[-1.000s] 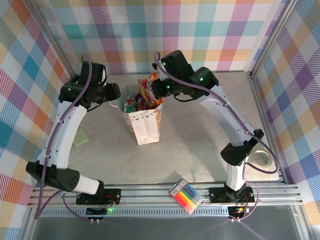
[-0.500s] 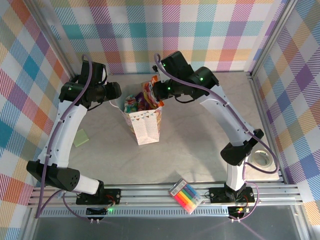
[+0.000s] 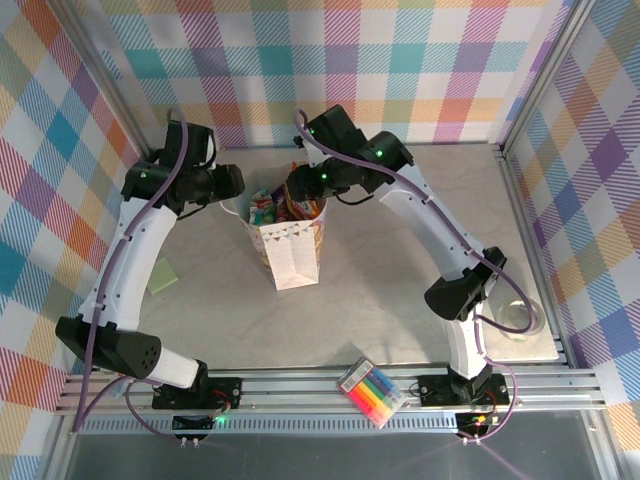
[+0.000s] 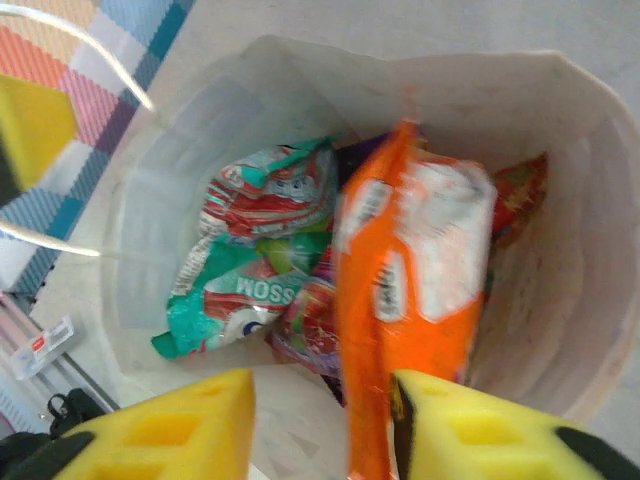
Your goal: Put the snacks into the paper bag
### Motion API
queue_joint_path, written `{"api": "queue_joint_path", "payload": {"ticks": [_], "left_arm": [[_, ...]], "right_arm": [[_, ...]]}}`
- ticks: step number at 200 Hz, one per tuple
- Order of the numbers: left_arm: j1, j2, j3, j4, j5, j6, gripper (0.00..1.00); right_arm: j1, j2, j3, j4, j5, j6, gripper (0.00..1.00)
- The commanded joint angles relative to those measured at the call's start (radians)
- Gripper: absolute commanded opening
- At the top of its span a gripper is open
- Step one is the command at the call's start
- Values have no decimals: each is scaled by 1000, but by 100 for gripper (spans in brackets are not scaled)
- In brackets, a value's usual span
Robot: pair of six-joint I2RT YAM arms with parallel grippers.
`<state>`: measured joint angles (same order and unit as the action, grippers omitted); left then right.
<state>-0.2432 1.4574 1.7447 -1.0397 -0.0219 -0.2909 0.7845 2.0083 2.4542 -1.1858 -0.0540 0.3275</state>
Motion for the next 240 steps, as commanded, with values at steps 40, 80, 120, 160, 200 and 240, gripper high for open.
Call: {"api": "queue_joint_path", "payload": {"ticks": [40, 80, 120, 160, 200, 240], "left_arm": [[19, 18, 24, 3, 8, 2, 50], [21, 18, 35, -6, -8, 6, 50], [24, 20, 40, -14, -15, 11, 50], [25, 14, 41, -21, -18, 19, 50], [30, 18, 47, -32, -21, 30, 50], [35, 18, 47, -33, -19, 36, 50]], "right_arm": [[-7, 120, 145, 77, -147, 71, 34], [-10, 130, 120, 22, -141, 55, 27], [-10, 45, 17, 37, -104, 42, 25], [-10, 71, 19, -35, -117, 18, 24], [-10, 158, 77, 4, -229, 40, 20], [-10, 249, 166, 16, -280, 59, 18]]}}
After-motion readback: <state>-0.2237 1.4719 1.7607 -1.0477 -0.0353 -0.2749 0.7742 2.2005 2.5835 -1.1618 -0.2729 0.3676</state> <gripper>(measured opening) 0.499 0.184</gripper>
